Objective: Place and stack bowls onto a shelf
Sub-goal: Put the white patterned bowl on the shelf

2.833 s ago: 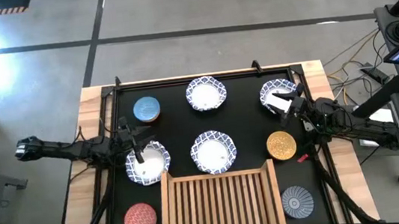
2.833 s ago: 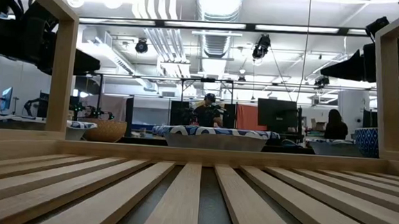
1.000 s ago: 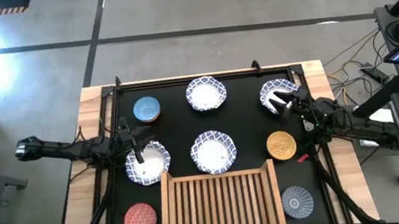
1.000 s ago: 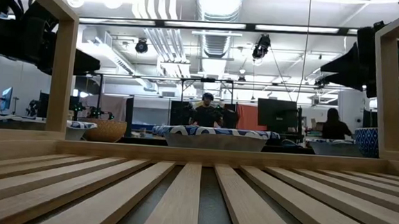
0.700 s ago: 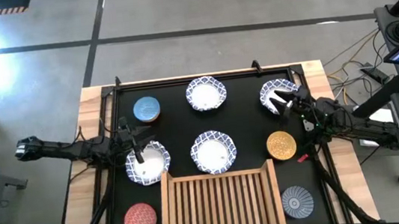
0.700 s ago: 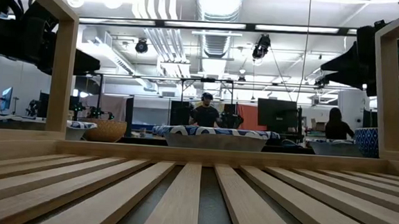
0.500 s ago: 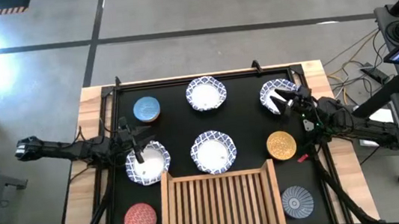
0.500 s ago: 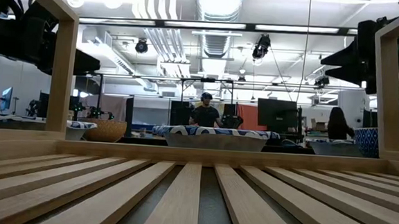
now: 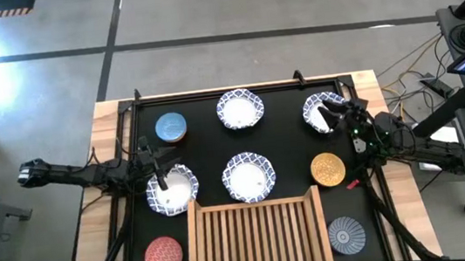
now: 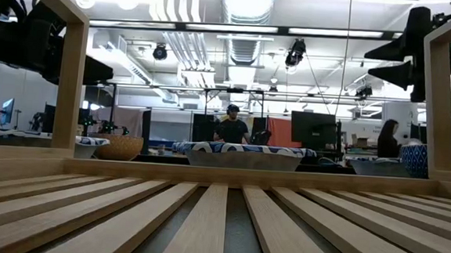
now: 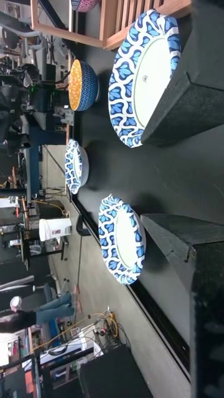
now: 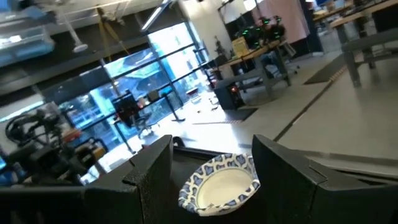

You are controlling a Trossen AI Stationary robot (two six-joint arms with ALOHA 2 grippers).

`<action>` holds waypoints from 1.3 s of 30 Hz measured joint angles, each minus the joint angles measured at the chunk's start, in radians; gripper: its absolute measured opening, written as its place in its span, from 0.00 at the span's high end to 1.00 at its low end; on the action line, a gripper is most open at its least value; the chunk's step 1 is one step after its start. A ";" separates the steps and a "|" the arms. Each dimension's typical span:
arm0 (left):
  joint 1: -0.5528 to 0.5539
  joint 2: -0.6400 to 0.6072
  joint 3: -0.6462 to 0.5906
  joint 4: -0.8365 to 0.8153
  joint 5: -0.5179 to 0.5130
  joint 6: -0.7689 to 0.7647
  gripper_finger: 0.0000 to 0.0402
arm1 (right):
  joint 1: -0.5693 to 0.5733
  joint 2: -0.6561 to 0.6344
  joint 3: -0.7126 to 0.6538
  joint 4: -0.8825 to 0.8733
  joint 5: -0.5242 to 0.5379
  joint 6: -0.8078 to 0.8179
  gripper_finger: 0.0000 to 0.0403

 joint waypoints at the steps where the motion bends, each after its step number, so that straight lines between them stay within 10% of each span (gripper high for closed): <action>1: 0.000 0.000 0.000 0.000 0.000 0.000 0.56 | 0.000 0.000 0.000 0.000 0.017 0.000 0.48; 12: 0.000 0.000 0.000 0.000 0.000 0.000 0.56 | 0.000 0.001 0.106 -0.082 0.146 -0.110 0.48; 19: 0.000 0.000 0.000 0.000 0.000 0.000 0.56 | 0.000 0.041 0.352 -0.457 0.194 -0.056 0.48; 39: 0.000 0.000 0.000 0.000 0.000 0.000 0.56 | -0.001 0.548 0.641 -0.876 0.189 0.272 0.48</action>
